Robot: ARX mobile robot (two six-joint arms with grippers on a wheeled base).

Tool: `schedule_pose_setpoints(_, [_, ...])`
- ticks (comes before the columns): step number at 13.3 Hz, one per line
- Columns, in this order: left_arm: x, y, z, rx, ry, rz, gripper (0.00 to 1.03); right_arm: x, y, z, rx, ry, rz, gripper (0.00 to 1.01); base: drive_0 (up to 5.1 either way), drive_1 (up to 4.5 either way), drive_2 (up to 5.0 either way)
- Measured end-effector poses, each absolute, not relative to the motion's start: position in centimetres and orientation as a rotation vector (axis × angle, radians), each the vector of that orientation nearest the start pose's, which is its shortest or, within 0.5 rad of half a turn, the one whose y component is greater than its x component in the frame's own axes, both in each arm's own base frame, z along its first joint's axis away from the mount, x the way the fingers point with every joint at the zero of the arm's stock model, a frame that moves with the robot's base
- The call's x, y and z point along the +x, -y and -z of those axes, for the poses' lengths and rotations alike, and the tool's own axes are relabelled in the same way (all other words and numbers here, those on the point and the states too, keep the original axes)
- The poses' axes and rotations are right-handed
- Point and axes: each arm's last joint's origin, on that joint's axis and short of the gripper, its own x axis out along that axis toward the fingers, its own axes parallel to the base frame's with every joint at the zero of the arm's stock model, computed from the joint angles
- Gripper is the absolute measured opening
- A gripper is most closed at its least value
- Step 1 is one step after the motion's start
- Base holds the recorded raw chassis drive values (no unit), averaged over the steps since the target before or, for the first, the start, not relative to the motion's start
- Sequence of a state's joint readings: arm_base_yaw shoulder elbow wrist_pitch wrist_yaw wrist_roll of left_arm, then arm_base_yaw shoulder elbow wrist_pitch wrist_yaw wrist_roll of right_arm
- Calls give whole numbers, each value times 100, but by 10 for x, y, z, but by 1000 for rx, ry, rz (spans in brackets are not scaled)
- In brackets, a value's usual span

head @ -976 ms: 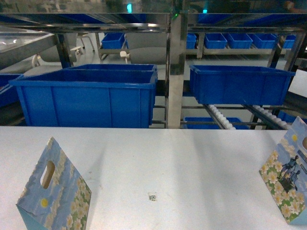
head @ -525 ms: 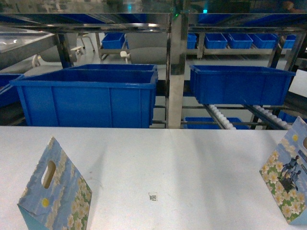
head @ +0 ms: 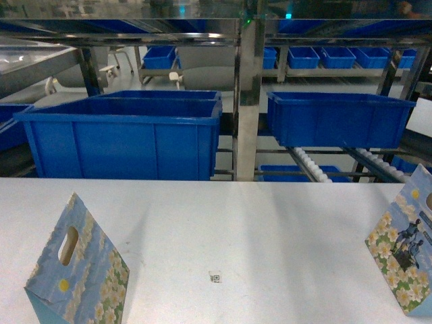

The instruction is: Move flower gift bag to table near conveyor

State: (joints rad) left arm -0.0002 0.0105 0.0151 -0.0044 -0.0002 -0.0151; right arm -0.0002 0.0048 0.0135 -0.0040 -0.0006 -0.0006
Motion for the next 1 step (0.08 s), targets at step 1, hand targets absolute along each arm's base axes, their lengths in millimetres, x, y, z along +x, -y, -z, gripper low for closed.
schedule_pose_setpoints(1, [97, 0, -167, -15, 0, 0, 50, 97, 0, -167, -1, 5, 0, 56, 0, 0, 0])
